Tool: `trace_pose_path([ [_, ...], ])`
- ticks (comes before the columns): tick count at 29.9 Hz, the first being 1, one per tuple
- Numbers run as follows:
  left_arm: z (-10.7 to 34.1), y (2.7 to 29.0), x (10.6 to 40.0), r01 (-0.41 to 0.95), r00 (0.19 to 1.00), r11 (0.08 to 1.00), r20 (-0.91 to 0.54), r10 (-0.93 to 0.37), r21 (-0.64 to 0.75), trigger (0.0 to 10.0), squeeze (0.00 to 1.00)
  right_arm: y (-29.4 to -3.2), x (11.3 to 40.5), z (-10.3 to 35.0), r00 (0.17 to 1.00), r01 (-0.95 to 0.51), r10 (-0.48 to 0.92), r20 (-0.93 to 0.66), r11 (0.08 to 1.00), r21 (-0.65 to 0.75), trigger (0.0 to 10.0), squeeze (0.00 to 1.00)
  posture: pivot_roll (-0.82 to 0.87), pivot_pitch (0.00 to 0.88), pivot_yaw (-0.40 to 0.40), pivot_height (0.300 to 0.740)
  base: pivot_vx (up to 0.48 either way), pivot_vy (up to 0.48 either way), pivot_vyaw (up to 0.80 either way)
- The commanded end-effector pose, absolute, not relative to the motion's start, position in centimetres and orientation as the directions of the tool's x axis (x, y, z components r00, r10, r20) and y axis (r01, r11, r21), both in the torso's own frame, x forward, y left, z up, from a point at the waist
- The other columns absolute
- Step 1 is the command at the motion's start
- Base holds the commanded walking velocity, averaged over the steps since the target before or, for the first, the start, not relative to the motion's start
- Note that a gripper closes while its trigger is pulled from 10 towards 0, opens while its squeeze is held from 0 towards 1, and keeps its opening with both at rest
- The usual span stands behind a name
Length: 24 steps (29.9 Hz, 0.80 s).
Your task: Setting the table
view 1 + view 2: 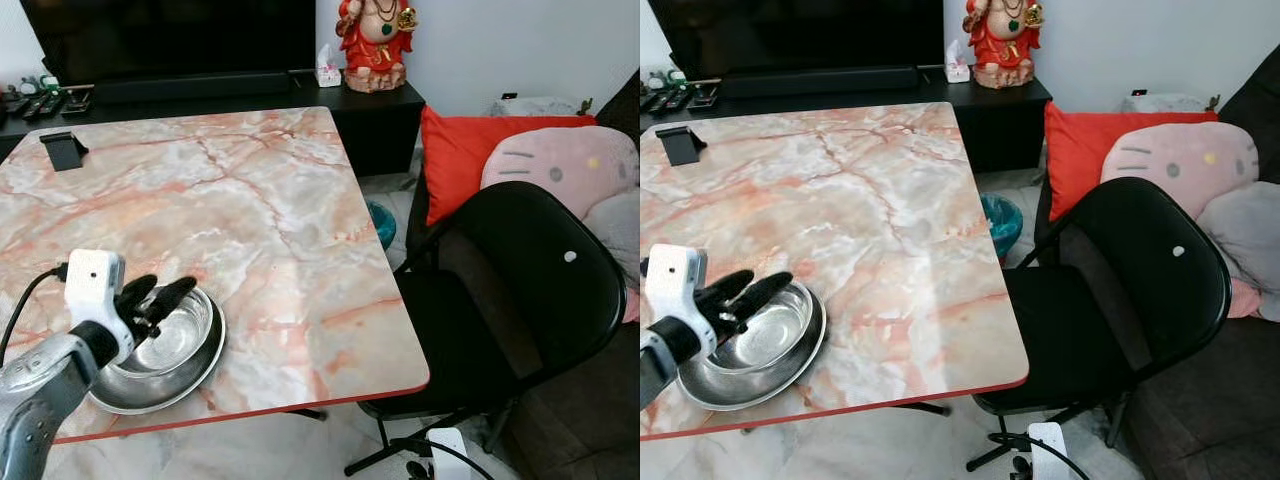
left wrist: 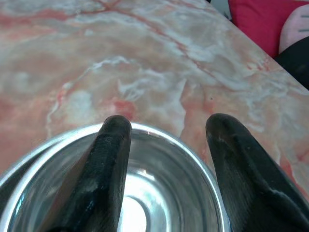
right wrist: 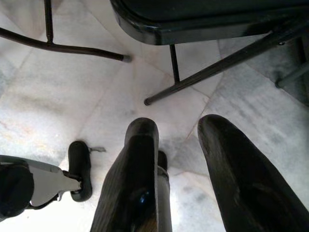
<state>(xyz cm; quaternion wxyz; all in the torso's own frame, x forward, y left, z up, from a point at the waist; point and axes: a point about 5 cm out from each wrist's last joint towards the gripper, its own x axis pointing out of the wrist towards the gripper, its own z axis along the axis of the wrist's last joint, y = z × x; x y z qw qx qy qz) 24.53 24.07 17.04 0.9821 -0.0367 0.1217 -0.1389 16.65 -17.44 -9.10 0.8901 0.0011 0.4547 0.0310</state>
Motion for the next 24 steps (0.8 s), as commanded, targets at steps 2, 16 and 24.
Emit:
trace_pose_path([
  [2,17.6,25.0,23.9,0.260,0.925,0.959,-0.254,-0.282,-0.116,10.0,0.00,-17.3,16.5,-9.2,0.575,-0.066,0.064,-0.815,0.997,0.031,10.0,0.00,-0.02,0.000,0.016,0.740,0.000,0.000,0.00],
  [16,14.8,25.4,22.4,0.263,0.842,0.958,-0.458,-0.285,-0.113,10.0,0.00,-17.3,16.6,-9.2,0.574,-0.067,0.066,-0.816,0.997,0.033,10.0,0.00,-0.02,0.000,0.012,0.740,0.000,0.000,0.00],
  [24,13.7,24.8,23.6,0.204,0.852,0.968,-0.461,-0.248,-0.144,10.0,0.00,-17.3,16.6,-9.2,0.574,-0.067,0.065,-0.816,0.997,0.033,10.0,0.00,-0.01,0.000,0.014,0.740,0.000,0.000,0.00],
])
